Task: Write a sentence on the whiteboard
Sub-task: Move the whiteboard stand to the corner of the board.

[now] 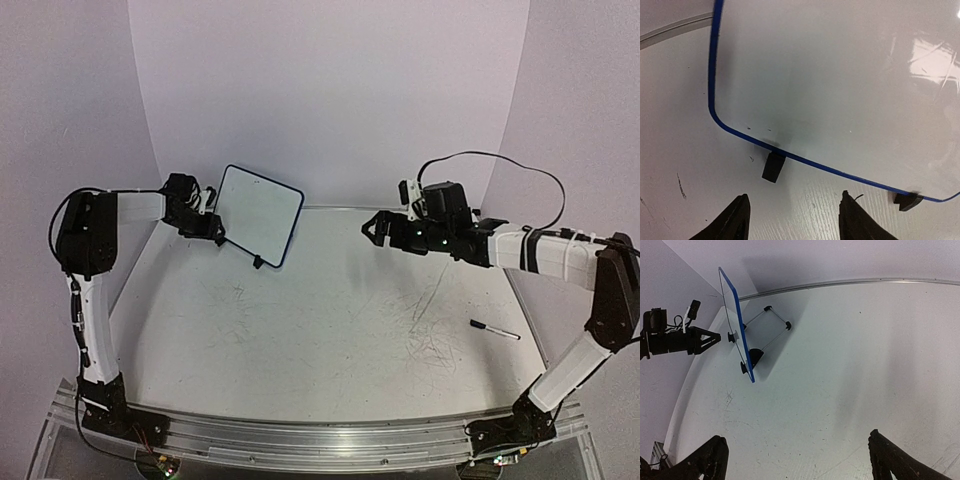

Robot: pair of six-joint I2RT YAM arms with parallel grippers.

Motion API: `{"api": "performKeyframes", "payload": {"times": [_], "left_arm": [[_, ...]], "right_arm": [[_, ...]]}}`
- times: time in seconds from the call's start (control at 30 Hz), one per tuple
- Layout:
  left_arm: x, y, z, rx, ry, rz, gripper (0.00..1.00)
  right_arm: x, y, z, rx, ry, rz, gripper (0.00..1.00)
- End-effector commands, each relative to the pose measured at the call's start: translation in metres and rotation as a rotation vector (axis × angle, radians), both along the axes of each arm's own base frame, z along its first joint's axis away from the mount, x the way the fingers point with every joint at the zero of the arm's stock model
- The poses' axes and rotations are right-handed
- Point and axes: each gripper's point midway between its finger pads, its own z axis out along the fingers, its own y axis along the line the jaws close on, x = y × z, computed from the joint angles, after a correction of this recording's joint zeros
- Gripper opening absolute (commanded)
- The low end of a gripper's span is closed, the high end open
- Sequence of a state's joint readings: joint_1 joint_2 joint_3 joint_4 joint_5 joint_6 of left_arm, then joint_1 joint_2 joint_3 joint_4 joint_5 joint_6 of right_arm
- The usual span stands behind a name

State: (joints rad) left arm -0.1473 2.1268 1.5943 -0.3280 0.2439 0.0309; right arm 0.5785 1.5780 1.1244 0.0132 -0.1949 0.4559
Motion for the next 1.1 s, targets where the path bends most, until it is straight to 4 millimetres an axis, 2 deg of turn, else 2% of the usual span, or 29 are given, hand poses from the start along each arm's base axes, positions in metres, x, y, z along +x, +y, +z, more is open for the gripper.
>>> {"api": "performKeyframes", "payload": {"times": [0.0, 0.23, 0.43, 0.53, 0.7, 0.83, 1.07], "left_arm": [[0.004, -0.009, 0.003, 0.052, -0.026, -0.180, 0.58], [0.013, -0.010, -0.025, 0.060, 0.013, -0.187, 0.49], [0.017, -0.011, -0.037, 0.050, 0.032, -0.179, 0.40], [0.020, -0.010, -0.042, 0.057, 0.034, -0.177, 0.39], [0.027, -0.013, -0.047, 0.046, 0.033, -0.175, 0.39], [0.031, -0.010, -0.044, 0.066, 0.012, -0.159, 0.49], [0.036, -0.008, -0.037, 0.072, -0.021, -0.145, 0.53]], "right_arm": [[-0.006, -0.007, 0.036, 0.036, -0.102, -0.011, 0.98], [-0.010, -0.012, 0.045, 0.050, -0.116, -0.025, 0.98], [-0.013, -0.012, 0.047, 0.071, -0.109, -0.029, 0.98], [-0.014, -0.012, 0.046, 0.077, -0.100, -0.028, 0.98], [-0.015, -0.011, 0.045, 0.089, -0.088, -0.027, 0.98], [-0.017, -0.012, 0.045, 0.098, -0.085, -0.034, 0.98], [-0.021, -0.016, 0.043, 0.099, -0.082, -0.044, 0.98]]}}
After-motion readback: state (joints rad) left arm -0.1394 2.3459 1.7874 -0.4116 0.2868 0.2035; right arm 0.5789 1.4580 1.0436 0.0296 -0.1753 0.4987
